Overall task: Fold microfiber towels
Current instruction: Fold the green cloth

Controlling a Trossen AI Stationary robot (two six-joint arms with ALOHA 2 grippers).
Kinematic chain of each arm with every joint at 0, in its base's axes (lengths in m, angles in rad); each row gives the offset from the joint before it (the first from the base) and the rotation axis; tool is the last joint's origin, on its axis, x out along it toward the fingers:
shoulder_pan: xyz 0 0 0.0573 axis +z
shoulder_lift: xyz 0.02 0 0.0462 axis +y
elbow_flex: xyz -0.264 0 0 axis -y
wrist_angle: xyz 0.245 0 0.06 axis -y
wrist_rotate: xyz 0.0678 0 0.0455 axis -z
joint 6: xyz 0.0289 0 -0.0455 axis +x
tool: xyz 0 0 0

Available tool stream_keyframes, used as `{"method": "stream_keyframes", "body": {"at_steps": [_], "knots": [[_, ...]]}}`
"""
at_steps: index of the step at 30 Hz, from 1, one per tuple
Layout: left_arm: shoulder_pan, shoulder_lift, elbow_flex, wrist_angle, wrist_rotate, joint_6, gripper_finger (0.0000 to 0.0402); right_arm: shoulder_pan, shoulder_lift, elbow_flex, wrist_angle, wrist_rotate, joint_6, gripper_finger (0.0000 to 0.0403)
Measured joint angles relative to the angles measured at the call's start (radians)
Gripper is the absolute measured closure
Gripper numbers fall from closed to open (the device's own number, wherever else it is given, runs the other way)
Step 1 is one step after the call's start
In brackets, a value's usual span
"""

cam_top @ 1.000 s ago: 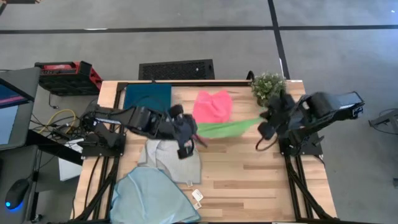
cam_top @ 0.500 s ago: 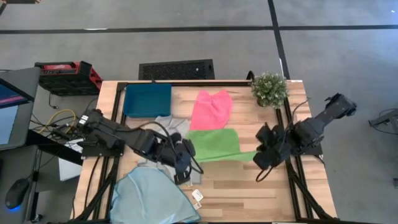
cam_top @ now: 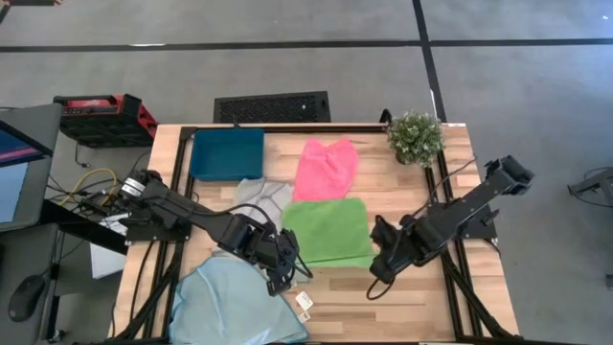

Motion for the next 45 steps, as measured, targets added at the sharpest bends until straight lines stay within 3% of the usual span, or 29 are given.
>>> {"method": "stream_keyframes", "body": {"at_steps": [8,15,23,30,40,45], "knots": [[0.0,0.0,-0.077,0.042,0.013,-0.018,0.0401,-0.049,0.073,0.001,0.001,0.02,0.0,0.0402],[0.017,0.0,-0.077,0.004,-0.099,-0.059,0.0401,-0.138,0.076,-0.001,-0.035,0.114,-0.036,0.0402],[0.089,0.035,-0.079,-0.085,-0.124,-0.087,0.0401,-0.271,0.089,0.0,-0.027,0.174,-0.145,0.0401],[0.169,0.036,-0.078,-0.101,-0.186,-0.063,0.0401,-0.386,0.147,-0.001,-0.062,0.177,-0.291,0.0401],[0.257,0.095,-0.077,-0.095,-0.132,0.027,0.0401,-0.465,0.17,-0.001,-0.061,0.174,-0.428,0.0401],[0.273,0.099,-0.077,-0.089,-0.137,0.027,0.0401,-0.49,0.163,0.0,-0.064,0.116,-0.448,0.0383]]}}
